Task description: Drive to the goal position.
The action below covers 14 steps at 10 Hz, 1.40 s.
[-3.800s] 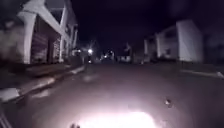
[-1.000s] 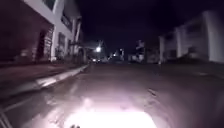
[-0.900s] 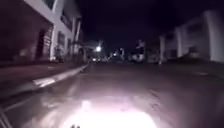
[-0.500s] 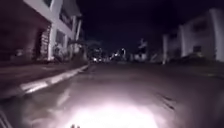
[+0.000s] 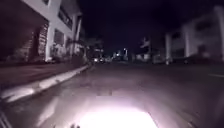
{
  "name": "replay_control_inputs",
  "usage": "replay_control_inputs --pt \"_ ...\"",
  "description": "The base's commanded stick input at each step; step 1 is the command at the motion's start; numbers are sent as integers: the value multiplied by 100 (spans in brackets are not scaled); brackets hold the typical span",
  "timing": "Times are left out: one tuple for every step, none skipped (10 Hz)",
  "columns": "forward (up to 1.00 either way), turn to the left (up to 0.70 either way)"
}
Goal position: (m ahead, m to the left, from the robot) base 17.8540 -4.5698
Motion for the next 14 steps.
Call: replay_control_inputs --pt "100 0" --pt "100 0" --pt "100 0" --pt "100 0" --pt "100 0" --pt "100 0" --pt "100 0" --pt "100 0" --pt "100 0" --pt "100 0" --pt "100 0" --pt "100 0" --pt "100 0" --pt "100 0"
